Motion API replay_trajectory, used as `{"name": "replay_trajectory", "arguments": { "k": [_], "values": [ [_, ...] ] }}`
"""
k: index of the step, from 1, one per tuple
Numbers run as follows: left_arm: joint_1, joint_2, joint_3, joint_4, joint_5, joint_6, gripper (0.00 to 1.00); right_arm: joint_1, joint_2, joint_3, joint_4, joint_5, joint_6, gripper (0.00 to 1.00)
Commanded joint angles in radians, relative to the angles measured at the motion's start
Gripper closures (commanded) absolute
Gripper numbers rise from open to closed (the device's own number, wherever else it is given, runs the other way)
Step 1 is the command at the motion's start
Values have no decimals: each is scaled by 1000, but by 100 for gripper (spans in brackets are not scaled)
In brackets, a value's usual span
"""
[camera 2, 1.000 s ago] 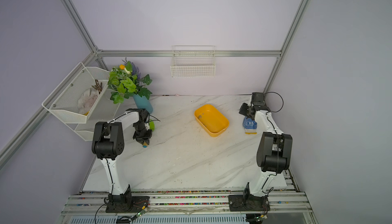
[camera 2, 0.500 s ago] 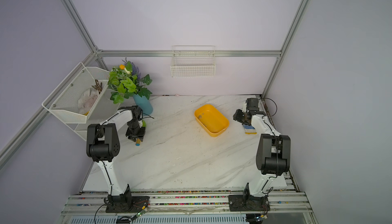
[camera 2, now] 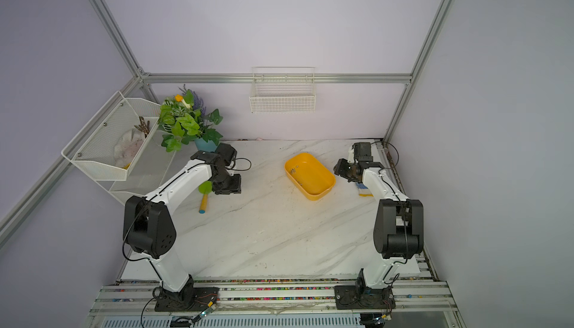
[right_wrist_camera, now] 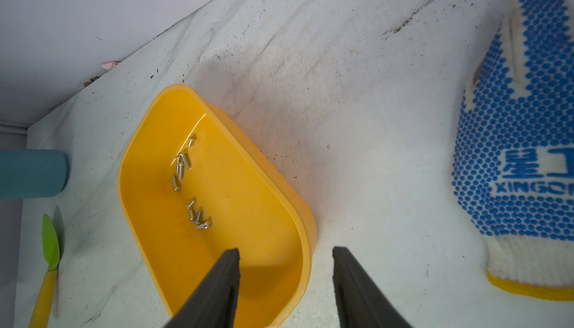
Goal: Take out the screws from the storage box
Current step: Pick up the storage box at the center of the board.
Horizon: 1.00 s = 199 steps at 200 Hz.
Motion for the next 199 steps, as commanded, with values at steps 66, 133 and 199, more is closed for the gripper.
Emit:
{"name": "replay_trajectory", "arguments": {
  "k": [66, 133, 199],
  "values": [
    [-174, 337, 324, 648, 265, -611, 46, 7, 56, 98, -2, -6, -16, 46],
    [-179, 419, 346, 637, 223, -667, 48, 13, 72, 107, 5, -46, -4, 46],
    [-192, 442, 324, 643, 226, -676, 58, 15, 63, 91, 19, -45, -3, 46]
  ]
}}
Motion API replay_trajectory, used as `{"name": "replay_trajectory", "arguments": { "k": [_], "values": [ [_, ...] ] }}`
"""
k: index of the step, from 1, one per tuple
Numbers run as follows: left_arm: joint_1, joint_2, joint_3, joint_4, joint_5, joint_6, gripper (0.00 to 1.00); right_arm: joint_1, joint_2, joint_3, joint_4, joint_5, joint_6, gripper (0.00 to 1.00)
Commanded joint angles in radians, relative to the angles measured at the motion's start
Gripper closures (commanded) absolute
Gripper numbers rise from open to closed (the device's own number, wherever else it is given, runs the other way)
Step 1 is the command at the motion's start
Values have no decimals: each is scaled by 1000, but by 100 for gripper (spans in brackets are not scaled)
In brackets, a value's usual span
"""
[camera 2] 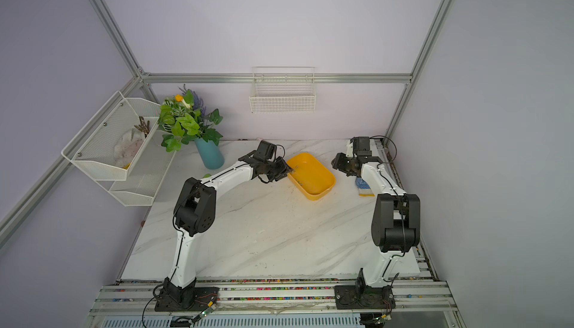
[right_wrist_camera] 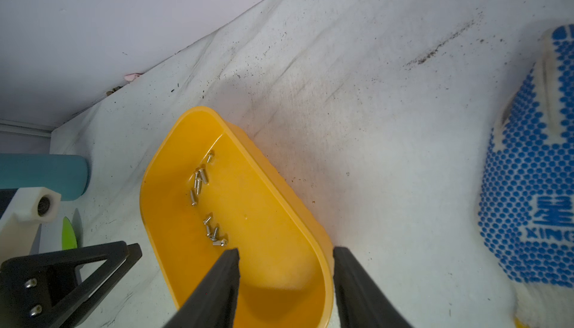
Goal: Take out the screws from the storage box
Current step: Pick up the storage box at the center of the board.
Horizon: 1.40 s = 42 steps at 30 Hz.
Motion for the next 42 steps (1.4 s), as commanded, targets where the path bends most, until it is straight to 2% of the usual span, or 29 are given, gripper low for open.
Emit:
{"name": "replay_trajectory", "arguments": {
  "k": [1, 10, 18, 22, 28, 30, 32, 36, 42],
  "values": [
    [-6, 29, 71, -7, -6, -1, 58, 5, 1, -7, 21, -12, -3, 46],
    [-9, 78, 71, 34, 0, -7, 56, 5, -11, 8, 21, -23, 6, 47],
    [-8, 92, 73, 37, -5, -3, 62, 5, -25, -13, 26, -23, 2, 47],
    [-8, 101, 65, 69, 10, -22, 72, 5, -21, -15, 29, -32, 6, 47],
    [-8, 66, 54, 62, 10, -16, 81, 5, -24, -14, 30, -34, 6, 47],
    [-8, 54, 45, 48, 23, -8, 88, 5, -21, -14, 30, -38, 6, 47],
    [-6, 51, 45, 22, 45, 8, 92, 5, -20, -15, 29, -44, 5, 47],
    [1, 31, 59, -83, 50, 57, 92, 7, -24, -26, 25, -62, 6, 47],
    [8, 38, 178, -373, 2, 209, 95, 10, -30, -47, 31, -81, 2, 48]
  ]
}}
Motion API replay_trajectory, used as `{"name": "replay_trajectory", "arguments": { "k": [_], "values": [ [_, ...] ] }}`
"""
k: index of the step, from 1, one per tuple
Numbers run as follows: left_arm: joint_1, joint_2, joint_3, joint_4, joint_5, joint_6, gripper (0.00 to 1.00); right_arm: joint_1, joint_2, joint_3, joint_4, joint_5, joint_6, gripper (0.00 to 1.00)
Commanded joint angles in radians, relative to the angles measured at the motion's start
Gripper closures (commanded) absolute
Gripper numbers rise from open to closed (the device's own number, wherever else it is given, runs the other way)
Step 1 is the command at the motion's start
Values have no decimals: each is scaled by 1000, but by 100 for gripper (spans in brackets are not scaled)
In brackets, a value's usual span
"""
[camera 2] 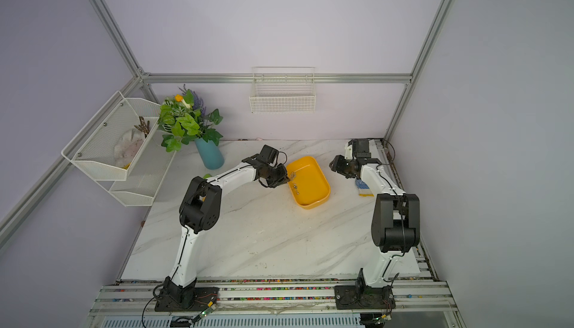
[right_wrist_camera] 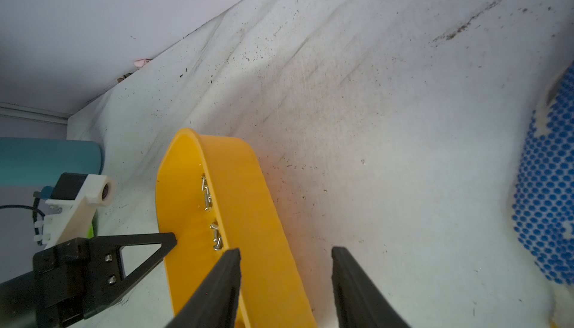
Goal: Take out the screws from the storage box
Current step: Pick up the storage box at the center of the board, then place the storage box at the center of the board.
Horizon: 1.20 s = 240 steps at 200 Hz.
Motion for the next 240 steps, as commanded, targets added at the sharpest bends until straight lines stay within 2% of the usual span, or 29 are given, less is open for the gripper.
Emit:
{"name": "replay_trajectory", "arguments": {
  "k": [1, 17, 70, 117, 176, 213, 240],
  "values": [
    [9, -26, 151, -264, -34, 144, 96, 7, -29, -13, 22, -24, -2, 48],
    [11, -33, 182, -353, -73, 213, 100, 10, -27, -18, 22, -32, -2, 48],
    [17, -81, 249, -574, -191, 368, 100, 48, -26, -9, 11, -56, -2, 48],
    [22, -152, 189, -660, -266, 446, 100, 133, -40, -16, -27, -75, -40, 47],
    [25, -217, 47, -636, -233, 472, 100, 217, -92, -71, -64, -76, -53, 48],
    [27, -235, 10, -665, -221, 477, 100, 283, -116, -78, -101, -77, -70, 48],
    [42, -225, -52, -610, -149, 450, 100, 320, -119, -91, -92, -103, -60, 47]
  ]
}}
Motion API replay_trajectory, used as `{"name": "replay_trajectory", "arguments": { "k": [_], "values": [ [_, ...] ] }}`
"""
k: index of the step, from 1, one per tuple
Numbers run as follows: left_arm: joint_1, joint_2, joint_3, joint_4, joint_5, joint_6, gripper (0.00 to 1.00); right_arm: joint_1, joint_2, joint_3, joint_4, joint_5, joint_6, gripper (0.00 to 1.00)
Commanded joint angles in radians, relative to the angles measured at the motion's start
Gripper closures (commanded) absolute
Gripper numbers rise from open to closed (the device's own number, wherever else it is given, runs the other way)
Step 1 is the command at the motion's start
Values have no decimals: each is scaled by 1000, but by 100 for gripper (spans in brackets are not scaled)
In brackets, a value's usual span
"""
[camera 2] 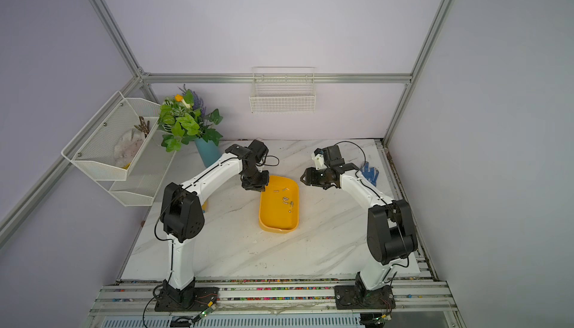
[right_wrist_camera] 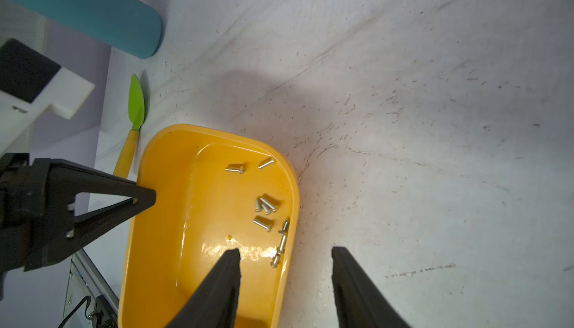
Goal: Take out the screws from the storage box
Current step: Place the storage box at the center of the board.
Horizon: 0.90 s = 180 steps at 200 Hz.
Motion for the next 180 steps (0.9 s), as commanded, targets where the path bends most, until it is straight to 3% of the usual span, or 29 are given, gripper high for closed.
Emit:
{"name": "replay_trajectory", "arguments": {
  "k": [1, 33, 51, 107, 142, 180],
  "values": [
    [17, -21, -78, 23, 68, -13, 100, 35, -28, -19, -21, -31, -11, 47],
    [19, -45, -137, 71, 89, -43, 100, 88, -31, -18, -38, -38, -27, 48],
    [20, -90, -243, 151, 111, -94, 100, 123, -30, -11, -66, -11, -49, 48],
    [20, -262, -515, 341, 86, -226, 100, 196, -91, -60, -105, 222, -21, 48],
    [20, -316, -606, 374, 68, -255, 100, 221, -70, -40, -96, 144, -43, 48],
    [19, -343, -678, 432, 81, -290, 97, 288, -52, -11, -99, 138, -47, 48]
  ]
}}
